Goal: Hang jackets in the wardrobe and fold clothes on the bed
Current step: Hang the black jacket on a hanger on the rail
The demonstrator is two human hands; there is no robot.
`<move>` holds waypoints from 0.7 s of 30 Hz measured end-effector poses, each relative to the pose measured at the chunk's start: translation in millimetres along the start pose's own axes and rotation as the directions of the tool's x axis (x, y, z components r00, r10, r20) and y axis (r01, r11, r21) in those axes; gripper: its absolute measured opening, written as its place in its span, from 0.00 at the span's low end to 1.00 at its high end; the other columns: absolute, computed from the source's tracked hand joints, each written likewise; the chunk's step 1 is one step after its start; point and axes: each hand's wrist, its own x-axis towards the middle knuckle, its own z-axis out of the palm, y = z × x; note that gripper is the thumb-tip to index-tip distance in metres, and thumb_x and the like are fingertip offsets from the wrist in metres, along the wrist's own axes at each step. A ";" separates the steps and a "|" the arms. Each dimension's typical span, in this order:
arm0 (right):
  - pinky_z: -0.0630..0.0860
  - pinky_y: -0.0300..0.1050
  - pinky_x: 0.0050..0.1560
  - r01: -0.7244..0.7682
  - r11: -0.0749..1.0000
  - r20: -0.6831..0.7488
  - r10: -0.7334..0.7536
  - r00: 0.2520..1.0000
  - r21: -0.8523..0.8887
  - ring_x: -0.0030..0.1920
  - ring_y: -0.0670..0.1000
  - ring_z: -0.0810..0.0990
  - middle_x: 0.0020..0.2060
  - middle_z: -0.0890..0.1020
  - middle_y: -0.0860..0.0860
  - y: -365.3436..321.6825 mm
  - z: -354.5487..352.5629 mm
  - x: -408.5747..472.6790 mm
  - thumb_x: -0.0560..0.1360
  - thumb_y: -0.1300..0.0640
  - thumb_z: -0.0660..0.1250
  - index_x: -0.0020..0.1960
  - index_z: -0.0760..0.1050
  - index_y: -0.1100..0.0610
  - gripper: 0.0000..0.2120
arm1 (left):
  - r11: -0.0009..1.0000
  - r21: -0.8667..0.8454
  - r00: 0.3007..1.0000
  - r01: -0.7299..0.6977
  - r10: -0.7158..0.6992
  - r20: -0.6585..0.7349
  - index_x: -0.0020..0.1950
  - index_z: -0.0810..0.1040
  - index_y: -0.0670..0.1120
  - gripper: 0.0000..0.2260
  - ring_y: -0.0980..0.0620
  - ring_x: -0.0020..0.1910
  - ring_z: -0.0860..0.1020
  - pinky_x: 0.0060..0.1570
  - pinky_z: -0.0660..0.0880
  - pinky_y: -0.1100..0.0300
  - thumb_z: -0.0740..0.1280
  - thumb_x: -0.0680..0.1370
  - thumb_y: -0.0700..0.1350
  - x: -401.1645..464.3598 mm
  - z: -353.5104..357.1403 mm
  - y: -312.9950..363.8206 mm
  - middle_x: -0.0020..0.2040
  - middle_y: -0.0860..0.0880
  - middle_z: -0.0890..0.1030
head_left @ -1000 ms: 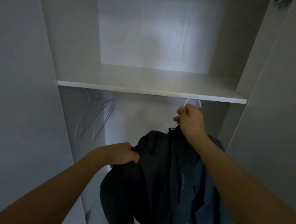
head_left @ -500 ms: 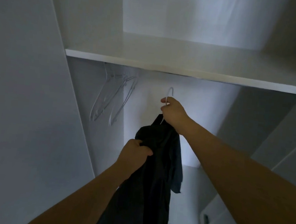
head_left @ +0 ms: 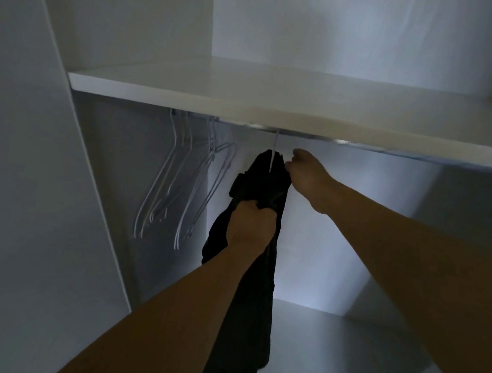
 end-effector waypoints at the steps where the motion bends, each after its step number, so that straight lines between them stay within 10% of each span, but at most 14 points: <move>1: 0.60 0.29 0.57 -0.008 1.000 -0.006 0.008 1.000 0.000 0.73 0.53 0.63 0.77 0.58 0.55 6.4 3.1 4.4 0.83 0.59 0.56 0.79 0.49 0.59 0.28 | 1.000 0.003 1.000 -0.002 0.002 -0.013 0.33 0.65 0.46 0.15 0.51 0.33 0.69 0.33 0.66 0.60 0.62 0.79 0.38 12.1 1.8 0.1 0.32 0.47 0.69; 4: 0.60 0.27 0.50 -0.019 1.000 0.003 0.019 1.000 -0.015 0.71 0.53 0.65 0.76 0.60 0.55 29.6 14.4 11.5 0.82 0.57 0.57 0.79 0.49 0.57 0.29 | 0.995 0.098 1.000 -0.004 0.004 0.000 0.35 0.68 0.44 0.12 0.53 0.33 0.69 0.32 0.66 0.62 0.61 0.80 0.40 40.7 2.5 -6.0 0.33 0.48 0.71; 11: 0.64 0.46 0.71 -0.032 0.979 0.021 0.037 0.999 -0.203 0.72 0.56 0.65 0.76 0.60 0.57 56.5 20.1 -2.9 0.81 0.59 0.59 0.79 0.51 0.59 0.29 | 0.857 0.515 0.979 0.020 -0.121 0.163 0.36 0.67 0.46 0.13 0.53 0.33 0.70 0.37 0.70 0.61 0.61 0.81 0.45 56.9 -5.3 -15.7 0.35 0.48 0.71; 14: 0.57 0.46 0.74 -0.001 0.940 0.033 0.013 0.999 -0.342 0.75 0.55 0.60 0.77 0.58 0.57 52.5 3.1 -32.8 0.81 0.60 0.58 0.79 0.51 0.60 0.29 | 0.648 0.760 0.966 -0.053 -0.160 0.204 0.65 0.69 0.41 0.19 0.46 0.54 0.77 0.60 0.73 0.50 0.60 0.81 0.53 34.1 -14.2 8.0 0.57 0.43 0.76; 21: 0.57 0.44 0.71 -0.028 0.858 -0.019 0.021 1.000 -0.512 0.73 0.55 0.63 0.74 0.64 0.55 30.4 -54.3 -155.2 0.79 0.61 0.59 0.77 0.56 0.59 0.28 | 0.379 0.834 0.916 -0.402 0.184 0.357 0.72 0.63 0.42 0.20 0.42 0.60 0.73 0.57 0.71 0.51 0.57 0.83 0.51 -66.7 -40.8 63.2 0.64 0.41 0.72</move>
